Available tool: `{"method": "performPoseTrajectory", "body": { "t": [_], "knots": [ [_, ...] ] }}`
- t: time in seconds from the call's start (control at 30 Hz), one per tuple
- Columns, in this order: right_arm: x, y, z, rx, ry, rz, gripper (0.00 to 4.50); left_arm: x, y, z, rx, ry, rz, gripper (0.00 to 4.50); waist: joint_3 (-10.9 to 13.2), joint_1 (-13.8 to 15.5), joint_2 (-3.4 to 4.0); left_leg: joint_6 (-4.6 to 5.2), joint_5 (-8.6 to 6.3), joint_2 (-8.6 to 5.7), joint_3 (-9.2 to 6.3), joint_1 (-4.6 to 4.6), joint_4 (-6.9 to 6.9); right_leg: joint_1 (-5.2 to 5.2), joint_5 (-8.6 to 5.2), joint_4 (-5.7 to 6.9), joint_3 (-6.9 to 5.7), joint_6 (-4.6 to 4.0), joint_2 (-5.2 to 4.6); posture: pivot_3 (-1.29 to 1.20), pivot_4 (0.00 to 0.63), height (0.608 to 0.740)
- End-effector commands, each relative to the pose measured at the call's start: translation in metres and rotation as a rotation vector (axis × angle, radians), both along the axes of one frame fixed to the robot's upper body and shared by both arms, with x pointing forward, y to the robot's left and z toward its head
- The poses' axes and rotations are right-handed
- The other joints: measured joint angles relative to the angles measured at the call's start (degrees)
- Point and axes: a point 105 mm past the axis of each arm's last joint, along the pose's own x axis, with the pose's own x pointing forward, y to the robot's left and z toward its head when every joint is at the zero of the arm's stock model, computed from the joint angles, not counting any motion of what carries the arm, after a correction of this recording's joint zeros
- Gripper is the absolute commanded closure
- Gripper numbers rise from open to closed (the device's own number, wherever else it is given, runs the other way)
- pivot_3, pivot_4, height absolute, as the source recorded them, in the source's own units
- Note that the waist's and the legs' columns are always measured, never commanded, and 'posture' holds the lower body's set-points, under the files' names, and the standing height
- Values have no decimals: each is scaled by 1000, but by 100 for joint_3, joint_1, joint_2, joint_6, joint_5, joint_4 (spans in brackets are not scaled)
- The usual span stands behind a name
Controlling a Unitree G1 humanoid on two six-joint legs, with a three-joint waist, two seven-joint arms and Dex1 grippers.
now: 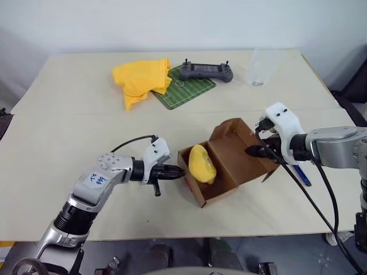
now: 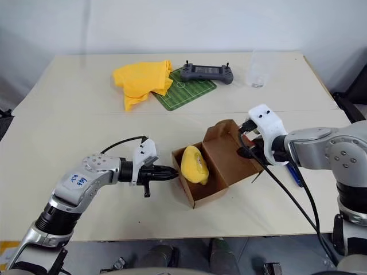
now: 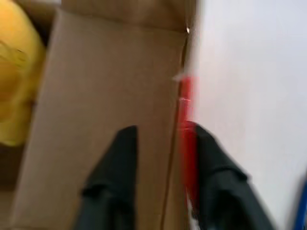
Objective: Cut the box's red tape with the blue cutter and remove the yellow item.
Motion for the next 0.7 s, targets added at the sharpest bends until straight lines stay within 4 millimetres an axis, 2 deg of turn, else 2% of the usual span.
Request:
{"method": "performPoseTrajectory", "body": {
  "t": [0.03,0.07,0.1,0.17,0.23,0.33,0.4,0.47,0.53,0.6,0.7],
  "knots": [
    [1,-14,30,38,-191,-14,1509,5,3,15,-67,-66,19,2758,0,32,0,0,0,-2,-2,0,1,1,0,1,-2,0,-2,0,150,740],
    [0,-20,35,43,-231,-14,1293,5,6,20,-98,-66,23,2567,0,55,0,2,0,-6,-2,-1,2,1,0,1,-3,0,-4,0,150,740],
    [0,-23,37,44,-254,-8,872,4,9,23,-117,-67,25,2193,0,52,0,4,-1,-8,-2,-3,2,2,0,-1,-3,0,-4,0,150,740],
    [-8,-31,44,75,-320,71,157,3,25,34,-151,-102,31,1554,0,26,0,8,-4,-7,5,0,2,1,0,0,-1,0,-4,0,150,740],
    [-16,-38,50,102,-389,143,0,0,41,41,-164,-127,31,1044,0,6,0,7,-5,0,6,0,-3,1,0,-5,-4,0,1,0,150,740],
    [-26,-58,64,193,-566,225,0,-6,81,52,-175,-162,58,114,0,-50,0,6,-6,4,21,9,-8,0,0,-2,4,0,5,0,150,740],
    [-35,-62,70,227,-658,317,0,-10,105,57,-193,-189,96,23,0,-96,1,6,-6,8,28,20,-7,7,0,2,7,0,8,0,150,740],
    [-52,-52,64,248,-632,501,0,-15,126,55,-191,-222,133,23,1,-110,1,6,-6,4,33,31,-4,15,0,8,9,1,4,0,150,740],
    [-67,-41,55,265,-584,646,0,-23,146,45,-152,-204,171,23,2,-122,2,7,-6,7,32,45,-4,31,0,-8,8,1,3,0,150,740],
    [-80,-29,42,253,-543,758,0,-37,170,30,-83,-179,200,23,5,-141,6,9,-14,16,26,105,-24,93,-2,-25,3,-3,6,0,150,740],
    [-86,-19,34,249,-544,821,0,-51,194,20,-50,-150,252,23,5,-158,5,30,-33,23,27,127,-34,108,-4,-32,6,-7,8,0,150,740]
  ]
}}
